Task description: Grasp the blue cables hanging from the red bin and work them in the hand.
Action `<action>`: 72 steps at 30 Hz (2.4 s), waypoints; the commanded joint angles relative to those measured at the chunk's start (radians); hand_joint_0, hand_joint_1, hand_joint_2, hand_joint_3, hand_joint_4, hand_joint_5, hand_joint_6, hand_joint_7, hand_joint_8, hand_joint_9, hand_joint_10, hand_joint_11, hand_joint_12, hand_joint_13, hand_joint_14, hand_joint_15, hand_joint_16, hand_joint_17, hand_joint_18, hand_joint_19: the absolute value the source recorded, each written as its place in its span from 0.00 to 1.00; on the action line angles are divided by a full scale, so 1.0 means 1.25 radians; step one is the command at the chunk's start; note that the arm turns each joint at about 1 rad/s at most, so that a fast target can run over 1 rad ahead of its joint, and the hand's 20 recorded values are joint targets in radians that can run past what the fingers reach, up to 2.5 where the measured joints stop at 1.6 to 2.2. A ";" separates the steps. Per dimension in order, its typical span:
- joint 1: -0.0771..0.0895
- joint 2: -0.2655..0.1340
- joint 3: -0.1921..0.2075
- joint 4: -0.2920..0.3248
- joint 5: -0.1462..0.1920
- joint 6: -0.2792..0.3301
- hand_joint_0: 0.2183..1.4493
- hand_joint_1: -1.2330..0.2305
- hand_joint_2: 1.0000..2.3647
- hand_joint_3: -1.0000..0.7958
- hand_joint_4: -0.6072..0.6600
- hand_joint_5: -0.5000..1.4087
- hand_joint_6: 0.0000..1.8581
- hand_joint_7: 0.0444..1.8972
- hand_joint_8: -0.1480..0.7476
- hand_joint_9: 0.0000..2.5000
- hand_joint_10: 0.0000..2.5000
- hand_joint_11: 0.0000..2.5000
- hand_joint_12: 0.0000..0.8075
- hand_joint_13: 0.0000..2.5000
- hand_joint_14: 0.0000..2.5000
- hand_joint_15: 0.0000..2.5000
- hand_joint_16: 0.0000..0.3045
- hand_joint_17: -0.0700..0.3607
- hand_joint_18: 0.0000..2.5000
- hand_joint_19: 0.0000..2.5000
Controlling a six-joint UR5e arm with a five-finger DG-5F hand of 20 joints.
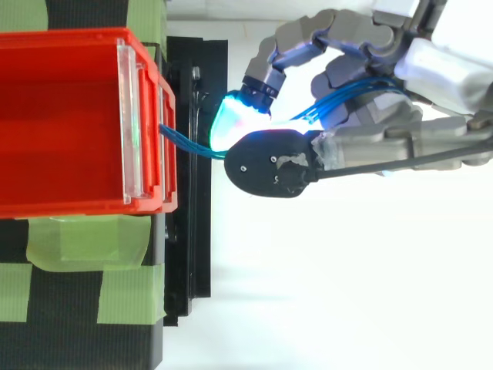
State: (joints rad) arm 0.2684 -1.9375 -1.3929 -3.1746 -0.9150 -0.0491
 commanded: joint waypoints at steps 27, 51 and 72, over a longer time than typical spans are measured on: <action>0.000 0.000 0.000 0.001 0.001 0.000 0.70 0.42 0.01 0.48 0.68 0.34 0.33 0.57 0.74 0.31 1.00 1.00 0.65 0.33 1.00 0.76 0.20 0.47 0.48 0.55; 0.000 0.000 0.000 0.002 -0.002 0.001 0.75 0.40 0.01 0.48 0.66 0.39 0.16 0.63 0.74 0.31 1.00 1.00 0.65 0.33 1.00 0.76 0.20 0.47 0.48 0.55; 0.000 0.000 0.000 -0.019 -0.012 0.038 0.81 0.39 0.00 0.57 0.66 0.40 0.00 0.66 0.74 0.31 1.00 1.00 0.65 0.33 1.00 0.76 0.20 0.47 0.48 0.55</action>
State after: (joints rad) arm 0.2684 -1.9374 -1.3929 -3.1992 -0.9271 -0.0061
